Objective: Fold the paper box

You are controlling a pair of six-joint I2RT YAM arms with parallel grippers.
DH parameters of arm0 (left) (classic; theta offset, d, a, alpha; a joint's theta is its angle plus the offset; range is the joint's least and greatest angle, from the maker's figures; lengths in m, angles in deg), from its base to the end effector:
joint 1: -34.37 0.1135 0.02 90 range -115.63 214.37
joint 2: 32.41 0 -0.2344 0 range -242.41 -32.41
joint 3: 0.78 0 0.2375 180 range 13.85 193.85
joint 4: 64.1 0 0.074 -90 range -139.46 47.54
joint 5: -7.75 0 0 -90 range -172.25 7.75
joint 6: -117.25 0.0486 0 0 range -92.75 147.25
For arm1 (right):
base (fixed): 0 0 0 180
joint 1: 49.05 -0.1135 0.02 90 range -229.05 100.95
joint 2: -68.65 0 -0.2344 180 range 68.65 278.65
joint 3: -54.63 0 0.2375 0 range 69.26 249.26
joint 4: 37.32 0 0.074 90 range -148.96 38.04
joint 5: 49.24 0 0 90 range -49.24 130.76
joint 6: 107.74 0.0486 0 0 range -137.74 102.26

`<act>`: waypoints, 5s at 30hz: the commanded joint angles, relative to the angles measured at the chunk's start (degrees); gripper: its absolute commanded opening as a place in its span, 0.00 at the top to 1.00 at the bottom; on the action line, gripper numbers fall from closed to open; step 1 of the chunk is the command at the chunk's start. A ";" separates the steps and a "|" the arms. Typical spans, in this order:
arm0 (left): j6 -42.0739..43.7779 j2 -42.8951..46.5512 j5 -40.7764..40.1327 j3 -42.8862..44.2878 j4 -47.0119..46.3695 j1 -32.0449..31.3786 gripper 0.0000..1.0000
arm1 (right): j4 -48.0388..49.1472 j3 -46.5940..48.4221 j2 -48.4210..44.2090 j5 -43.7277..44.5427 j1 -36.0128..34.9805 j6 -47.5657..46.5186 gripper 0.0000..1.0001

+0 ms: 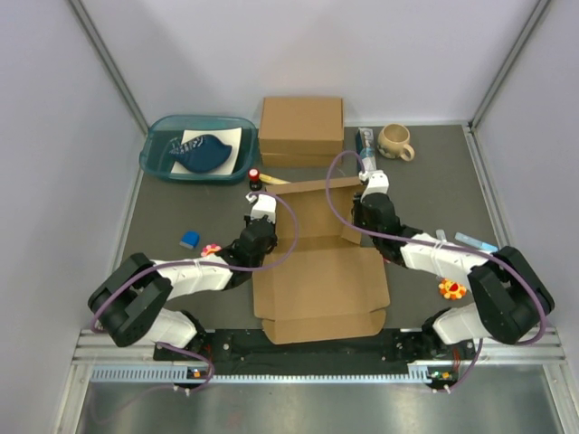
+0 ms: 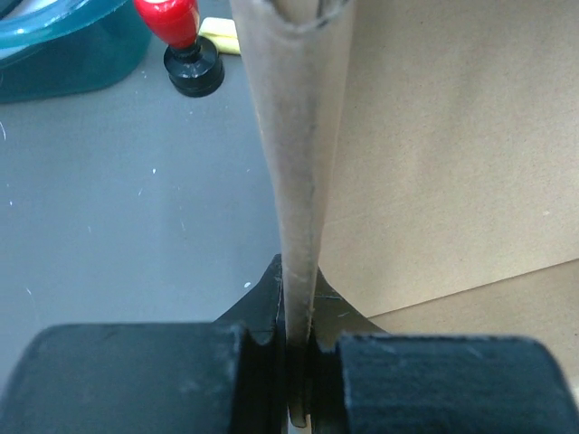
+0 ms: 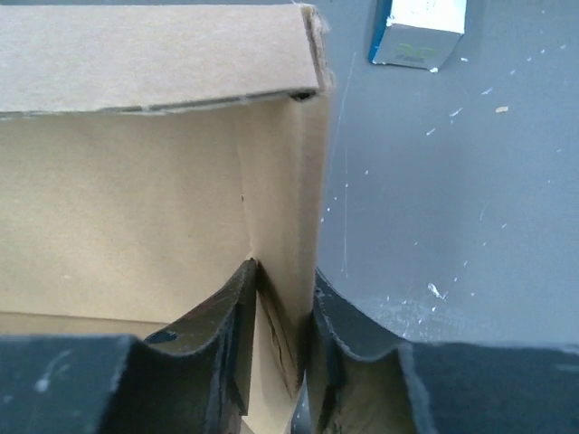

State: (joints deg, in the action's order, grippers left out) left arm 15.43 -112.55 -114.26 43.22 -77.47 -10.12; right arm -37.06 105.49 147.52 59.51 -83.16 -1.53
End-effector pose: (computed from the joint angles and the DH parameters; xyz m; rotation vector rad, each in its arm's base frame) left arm 0.2163 -0.1764 0.1598 0.1841 1.8979 -0.1138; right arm 0.2494 0.1501 0.1761 -0.1156 2.0309 0.2172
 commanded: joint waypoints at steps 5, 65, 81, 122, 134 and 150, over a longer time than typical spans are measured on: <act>1.00 1.74 5.20 1.40 -1.00 -0.77 1.00 | -10.23 1.83 3.84 5.24 -3.07 -1.18 1.00; -0.67 2.53 4.59 2.10 3.22 -0.86 1.00 | -19.91 3.76 -11.90 10.35 -6.94 4.01 0.49; -1.81 3.50 5.38 2.10 4.80 -0.95 1.00 | -17.88 2.71 -7.42 10.09 -6.85 3.22 1.00; -6.56 0.07 -2.00 0.17 -3.28 -3.23 1.00 | -17.82 -2.66 -22.20 6.91 -6.94 4.10 0.09; -2.34 3.67 -3.06 0.34 -2.49 -4.73 1.00 | -14.81 4.90 -5.14 17.29 -6.94 -1.00 0.69; -1.81 4.03 -3.06 2.10 -0.12 -5.43 1.00 | -19.64 6.84 0.76 18.27 -6.85 1.11 0.87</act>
State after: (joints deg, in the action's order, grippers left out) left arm 12.59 -109.91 -119.68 43.35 -73.12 -14.12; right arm -53.50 111.39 147.26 76.86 -89.74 1.61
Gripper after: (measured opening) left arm 0.056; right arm 0.053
